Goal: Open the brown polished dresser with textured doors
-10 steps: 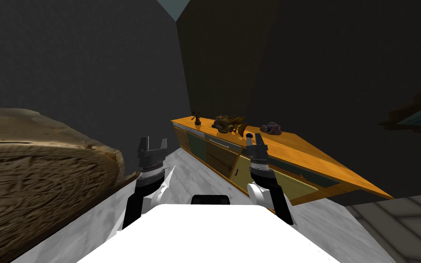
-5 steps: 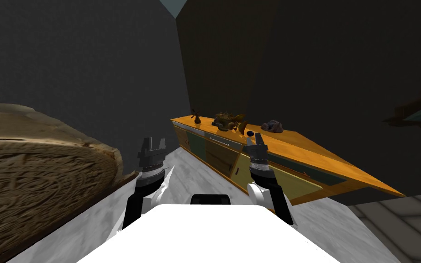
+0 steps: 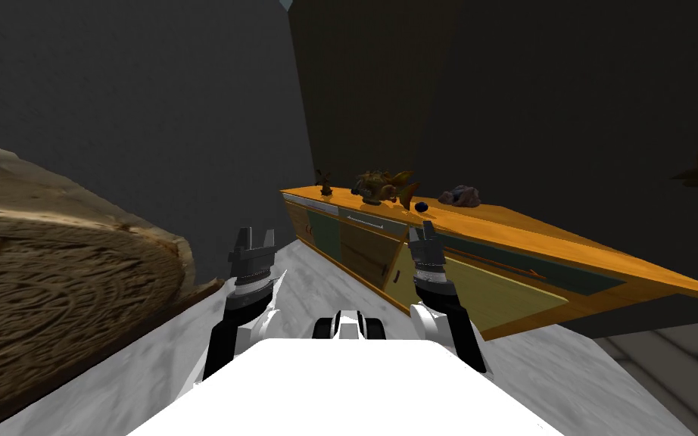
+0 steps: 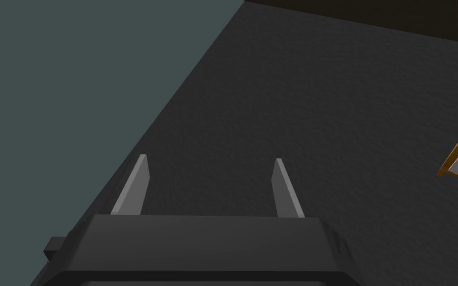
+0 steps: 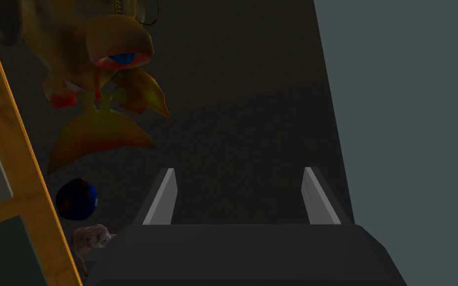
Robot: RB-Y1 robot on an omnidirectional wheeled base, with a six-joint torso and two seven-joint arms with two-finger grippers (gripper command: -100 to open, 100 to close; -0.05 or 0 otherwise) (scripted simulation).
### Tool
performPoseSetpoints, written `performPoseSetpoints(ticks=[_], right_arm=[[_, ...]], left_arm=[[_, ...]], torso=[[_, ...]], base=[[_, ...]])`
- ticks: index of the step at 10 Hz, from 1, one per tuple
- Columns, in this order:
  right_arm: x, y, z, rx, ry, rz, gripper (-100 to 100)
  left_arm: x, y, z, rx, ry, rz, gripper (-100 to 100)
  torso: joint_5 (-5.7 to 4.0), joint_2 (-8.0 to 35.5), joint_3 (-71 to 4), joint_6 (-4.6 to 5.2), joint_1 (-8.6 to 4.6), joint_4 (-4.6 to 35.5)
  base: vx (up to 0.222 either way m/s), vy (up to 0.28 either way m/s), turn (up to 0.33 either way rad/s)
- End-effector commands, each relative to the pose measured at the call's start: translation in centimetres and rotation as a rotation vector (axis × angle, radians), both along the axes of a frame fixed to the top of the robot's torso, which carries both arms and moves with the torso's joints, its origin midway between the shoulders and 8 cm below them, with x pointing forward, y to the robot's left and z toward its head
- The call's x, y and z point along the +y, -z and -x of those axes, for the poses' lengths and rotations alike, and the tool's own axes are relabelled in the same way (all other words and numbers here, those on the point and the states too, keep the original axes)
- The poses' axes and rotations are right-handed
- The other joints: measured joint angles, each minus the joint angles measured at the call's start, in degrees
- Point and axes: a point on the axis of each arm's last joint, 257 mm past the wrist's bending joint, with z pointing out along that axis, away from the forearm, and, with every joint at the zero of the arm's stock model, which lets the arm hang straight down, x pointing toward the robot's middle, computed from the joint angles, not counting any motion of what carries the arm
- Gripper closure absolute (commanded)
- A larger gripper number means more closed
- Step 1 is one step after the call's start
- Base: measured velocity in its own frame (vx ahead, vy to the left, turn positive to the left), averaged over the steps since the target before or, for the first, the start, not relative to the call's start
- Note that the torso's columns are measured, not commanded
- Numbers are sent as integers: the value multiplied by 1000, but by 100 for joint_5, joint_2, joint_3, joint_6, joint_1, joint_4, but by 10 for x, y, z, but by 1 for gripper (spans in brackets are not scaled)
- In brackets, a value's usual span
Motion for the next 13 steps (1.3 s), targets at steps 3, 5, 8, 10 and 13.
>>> performPoseSetpoints(ticks=[3, 5, 8, 10, 13], right_arm=[[17, 17, -13, 40, 3, 169, -100], [25, 27, -20, 58, 14, 267, -100], [36, 45, -31, 79, 31, 437, -100], [40, 52, -35, 82, 49, 515, -100], [46, 66, -42, 85, 73, 660, -100]], left_arm=[[0, 0, 0, 1, 0, 0, 0], [0, 0, 0, 1, 0, 0, 0], [0, 0, 0, 1, 0, 0, 0], [0, 0, 0, 1, 0, 0, 0], [0, 0, 0, 1, 0, 0, 0]], torso=[[2, 261, -532, 0, 5, 261], [0, 264, -539, 0, 0, 267], [1, 267, -538, 0, 2, 269], [0, 268, -538, 1, -2, 269], [0, 267, -538, 1, -1, 268]], base=[[2, 29, 6], [9, 35, 9], [7, 48, 10], [5, 38, 5], [6, 40, 7]])
